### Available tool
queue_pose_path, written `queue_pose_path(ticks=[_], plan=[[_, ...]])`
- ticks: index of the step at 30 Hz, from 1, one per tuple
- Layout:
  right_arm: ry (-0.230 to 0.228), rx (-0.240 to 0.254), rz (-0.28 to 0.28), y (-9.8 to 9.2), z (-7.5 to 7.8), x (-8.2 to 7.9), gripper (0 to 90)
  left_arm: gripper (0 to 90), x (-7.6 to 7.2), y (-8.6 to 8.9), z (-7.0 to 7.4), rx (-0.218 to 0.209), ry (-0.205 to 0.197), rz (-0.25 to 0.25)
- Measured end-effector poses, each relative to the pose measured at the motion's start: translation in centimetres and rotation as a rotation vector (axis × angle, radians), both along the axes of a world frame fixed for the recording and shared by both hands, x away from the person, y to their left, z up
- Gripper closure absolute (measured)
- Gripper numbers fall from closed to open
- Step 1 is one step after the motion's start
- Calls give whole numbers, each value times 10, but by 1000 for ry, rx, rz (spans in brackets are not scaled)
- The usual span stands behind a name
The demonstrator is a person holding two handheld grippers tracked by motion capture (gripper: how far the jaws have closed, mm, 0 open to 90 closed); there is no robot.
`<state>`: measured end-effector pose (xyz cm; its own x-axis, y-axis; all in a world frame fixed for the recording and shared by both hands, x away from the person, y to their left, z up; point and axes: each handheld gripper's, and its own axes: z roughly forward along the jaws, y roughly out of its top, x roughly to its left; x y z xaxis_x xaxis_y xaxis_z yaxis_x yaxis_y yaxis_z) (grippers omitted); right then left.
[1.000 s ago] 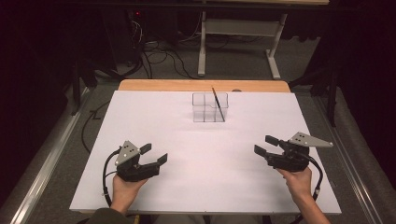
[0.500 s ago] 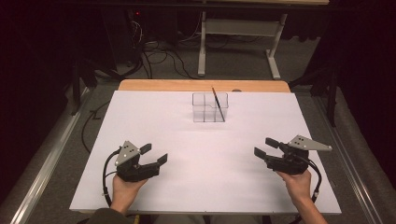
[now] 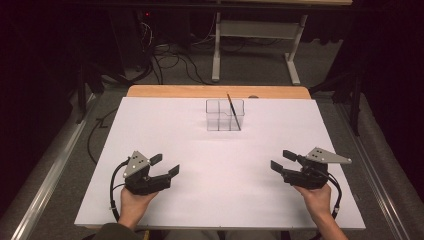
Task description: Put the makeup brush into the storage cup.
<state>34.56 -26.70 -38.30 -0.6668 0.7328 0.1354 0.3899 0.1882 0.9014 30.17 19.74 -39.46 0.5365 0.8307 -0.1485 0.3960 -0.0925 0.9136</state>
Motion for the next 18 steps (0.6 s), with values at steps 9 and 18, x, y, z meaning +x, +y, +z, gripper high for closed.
queue_pose_path(ticks=[9,18], plan=[[1,-7,-9,0,-3,-1,344,264,0,-1,0,2,0,-1],[7,-17,-10,2,-8,-1,343,264,0,-1,0,2,-1,-5]])
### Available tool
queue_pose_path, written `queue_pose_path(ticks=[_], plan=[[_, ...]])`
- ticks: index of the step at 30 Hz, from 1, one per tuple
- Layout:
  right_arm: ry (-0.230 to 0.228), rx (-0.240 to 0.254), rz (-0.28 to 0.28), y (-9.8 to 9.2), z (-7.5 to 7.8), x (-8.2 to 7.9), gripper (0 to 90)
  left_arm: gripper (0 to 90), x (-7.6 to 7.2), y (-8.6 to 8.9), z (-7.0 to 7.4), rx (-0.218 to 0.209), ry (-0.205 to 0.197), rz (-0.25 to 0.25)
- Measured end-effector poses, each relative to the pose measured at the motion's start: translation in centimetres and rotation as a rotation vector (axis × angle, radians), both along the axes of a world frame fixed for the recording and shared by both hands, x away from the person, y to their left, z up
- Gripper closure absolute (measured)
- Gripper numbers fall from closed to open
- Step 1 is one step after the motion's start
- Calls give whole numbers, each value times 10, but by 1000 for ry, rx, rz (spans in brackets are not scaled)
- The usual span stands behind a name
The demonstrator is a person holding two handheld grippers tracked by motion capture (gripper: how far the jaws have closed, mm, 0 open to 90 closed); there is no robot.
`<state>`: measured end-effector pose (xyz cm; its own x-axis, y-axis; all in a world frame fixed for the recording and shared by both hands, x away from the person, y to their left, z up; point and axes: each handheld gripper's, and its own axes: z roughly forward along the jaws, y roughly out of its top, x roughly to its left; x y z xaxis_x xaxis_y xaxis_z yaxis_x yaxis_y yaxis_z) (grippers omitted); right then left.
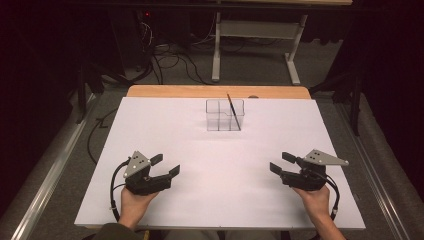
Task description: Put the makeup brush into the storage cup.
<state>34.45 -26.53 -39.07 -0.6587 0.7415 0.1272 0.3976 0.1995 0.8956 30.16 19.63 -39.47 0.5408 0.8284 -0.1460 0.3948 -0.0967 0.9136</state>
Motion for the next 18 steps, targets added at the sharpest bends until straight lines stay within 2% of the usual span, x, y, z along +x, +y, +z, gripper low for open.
queue_pose_path(ticks=[9,18], plan=[[8,1,-10,1,-4,-1,338,264,0,-1,0,-1,1,-2],[2,-4,5,5,-8,0,330,264,0,-1,0,-1,1,-4]])
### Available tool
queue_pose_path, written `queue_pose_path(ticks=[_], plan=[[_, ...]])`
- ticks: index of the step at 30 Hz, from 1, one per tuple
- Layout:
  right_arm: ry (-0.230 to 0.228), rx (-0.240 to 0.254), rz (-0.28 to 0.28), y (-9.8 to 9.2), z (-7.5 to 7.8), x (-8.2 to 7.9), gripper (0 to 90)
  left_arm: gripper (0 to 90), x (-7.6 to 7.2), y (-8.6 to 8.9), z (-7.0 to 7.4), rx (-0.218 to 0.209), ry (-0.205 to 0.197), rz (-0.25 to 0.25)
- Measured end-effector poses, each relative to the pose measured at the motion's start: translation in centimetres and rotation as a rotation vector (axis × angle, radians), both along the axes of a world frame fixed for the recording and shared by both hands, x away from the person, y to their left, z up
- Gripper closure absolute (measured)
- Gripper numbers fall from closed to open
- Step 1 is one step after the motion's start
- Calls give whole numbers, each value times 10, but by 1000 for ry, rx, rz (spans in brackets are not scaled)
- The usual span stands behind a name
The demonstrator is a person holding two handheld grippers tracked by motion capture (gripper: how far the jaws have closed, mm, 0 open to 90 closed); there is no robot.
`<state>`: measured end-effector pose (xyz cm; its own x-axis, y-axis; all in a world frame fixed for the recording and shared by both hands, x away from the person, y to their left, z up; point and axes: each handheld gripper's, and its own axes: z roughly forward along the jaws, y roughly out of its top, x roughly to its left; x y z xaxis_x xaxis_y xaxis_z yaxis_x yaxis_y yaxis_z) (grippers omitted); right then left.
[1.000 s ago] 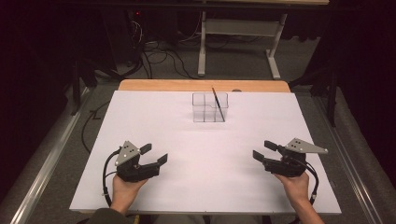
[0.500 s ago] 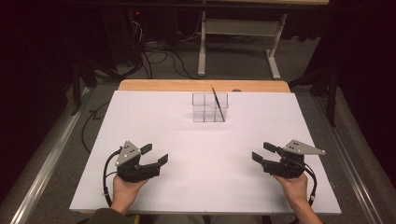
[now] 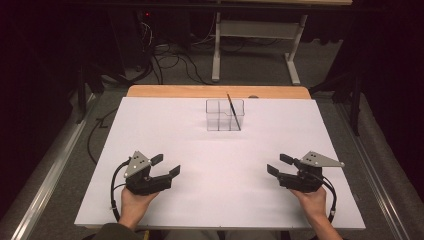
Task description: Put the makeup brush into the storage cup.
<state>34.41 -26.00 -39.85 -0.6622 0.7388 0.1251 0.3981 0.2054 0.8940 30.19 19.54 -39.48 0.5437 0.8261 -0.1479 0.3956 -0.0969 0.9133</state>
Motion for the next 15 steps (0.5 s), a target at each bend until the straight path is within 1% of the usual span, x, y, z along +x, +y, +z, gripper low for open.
queue_pose_path(ticks=[8,15], plan=[[-6,4,-22,-1,0,0,330,264,0,0,0,2,1,-1],[-13,-2,-18,0,0,0,329,264,0,1,0,-10,5,-1]])
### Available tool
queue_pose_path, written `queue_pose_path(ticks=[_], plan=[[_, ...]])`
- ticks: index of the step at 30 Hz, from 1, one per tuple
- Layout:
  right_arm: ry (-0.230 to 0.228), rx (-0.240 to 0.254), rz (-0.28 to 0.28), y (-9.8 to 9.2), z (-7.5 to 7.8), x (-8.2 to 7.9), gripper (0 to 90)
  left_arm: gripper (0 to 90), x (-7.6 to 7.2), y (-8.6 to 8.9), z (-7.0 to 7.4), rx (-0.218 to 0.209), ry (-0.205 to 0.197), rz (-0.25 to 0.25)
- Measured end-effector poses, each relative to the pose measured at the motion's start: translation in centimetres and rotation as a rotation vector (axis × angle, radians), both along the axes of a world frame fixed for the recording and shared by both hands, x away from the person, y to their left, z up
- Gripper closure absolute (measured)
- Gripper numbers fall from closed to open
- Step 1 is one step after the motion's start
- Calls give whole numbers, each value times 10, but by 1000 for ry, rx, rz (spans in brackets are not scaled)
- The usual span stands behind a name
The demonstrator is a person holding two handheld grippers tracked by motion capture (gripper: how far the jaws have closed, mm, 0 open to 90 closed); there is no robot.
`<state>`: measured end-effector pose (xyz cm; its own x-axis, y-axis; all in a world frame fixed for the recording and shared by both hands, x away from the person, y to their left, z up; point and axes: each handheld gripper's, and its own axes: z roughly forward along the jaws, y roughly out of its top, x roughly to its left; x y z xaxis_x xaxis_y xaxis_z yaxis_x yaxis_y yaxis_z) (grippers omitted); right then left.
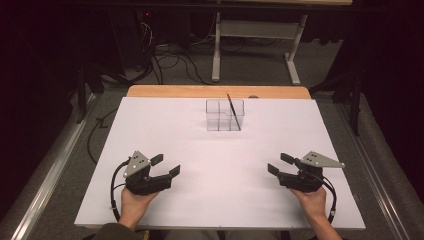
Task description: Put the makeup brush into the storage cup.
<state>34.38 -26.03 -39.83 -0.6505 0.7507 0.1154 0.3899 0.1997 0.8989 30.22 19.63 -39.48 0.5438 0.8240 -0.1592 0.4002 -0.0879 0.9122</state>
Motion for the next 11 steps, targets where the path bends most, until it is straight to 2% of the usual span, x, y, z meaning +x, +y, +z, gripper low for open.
queue_pose_path(ticks=[11], plan=[[1,-1,-2,1,0,0,330,264,0,0,0,-1,1,0]])
